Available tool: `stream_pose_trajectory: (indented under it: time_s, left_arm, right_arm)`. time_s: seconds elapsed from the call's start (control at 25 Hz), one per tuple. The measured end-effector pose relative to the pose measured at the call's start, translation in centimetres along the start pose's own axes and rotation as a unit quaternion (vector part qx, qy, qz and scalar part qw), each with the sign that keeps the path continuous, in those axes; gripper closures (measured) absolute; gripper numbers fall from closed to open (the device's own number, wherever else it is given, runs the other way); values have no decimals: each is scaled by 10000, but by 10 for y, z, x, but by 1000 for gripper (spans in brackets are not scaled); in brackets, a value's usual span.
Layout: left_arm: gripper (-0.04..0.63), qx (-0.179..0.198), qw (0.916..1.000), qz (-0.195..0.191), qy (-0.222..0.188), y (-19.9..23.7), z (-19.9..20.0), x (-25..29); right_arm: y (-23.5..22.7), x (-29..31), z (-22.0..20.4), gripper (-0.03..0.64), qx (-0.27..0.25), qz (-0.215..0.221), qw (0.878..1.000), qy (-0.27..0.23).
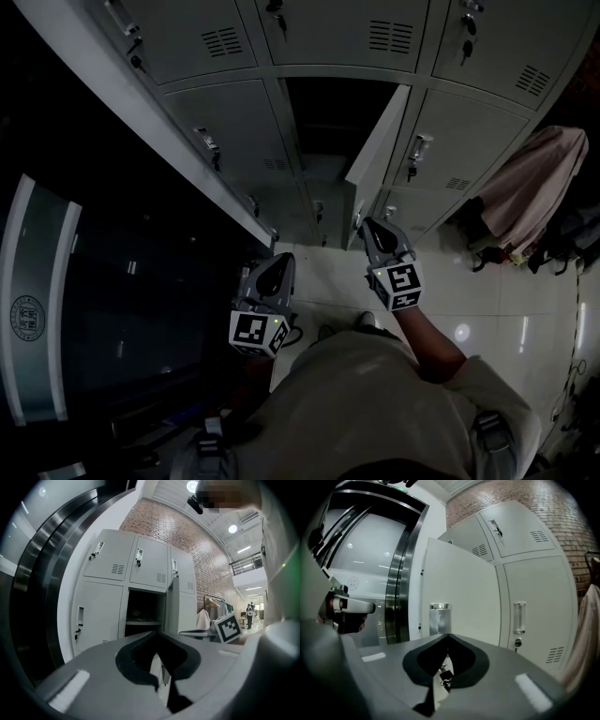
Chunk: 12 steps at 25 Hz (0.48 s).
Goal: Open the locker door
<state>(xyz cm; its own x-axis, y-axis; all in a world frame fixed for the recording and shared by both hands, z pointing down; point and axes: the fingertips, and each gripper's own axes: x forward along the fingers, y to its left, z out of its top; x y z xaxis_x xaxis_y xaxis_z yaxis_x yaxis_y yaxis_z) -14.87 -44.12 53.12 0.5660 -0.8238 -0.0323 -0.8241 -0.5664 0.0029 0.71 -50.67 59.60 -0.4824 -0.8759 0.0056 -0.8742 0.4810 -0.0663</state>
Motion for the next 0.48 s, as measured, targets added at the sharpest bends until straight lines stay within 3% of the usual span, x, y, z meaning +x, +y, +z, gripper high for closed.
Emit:
stream_pose_trajectory:
  time_s: [0.24,0.48]
  left_arm:
    - [537,-23,10000,62,17,2,-4,-1]
    - [537,-83,10000,51,-17,-2,-3,2]
  right_arm:
    - [-8,-40,-9,615,250,-329,9991,-30]
    - [-11,-48,-4,615,269,-389,9988,-106]
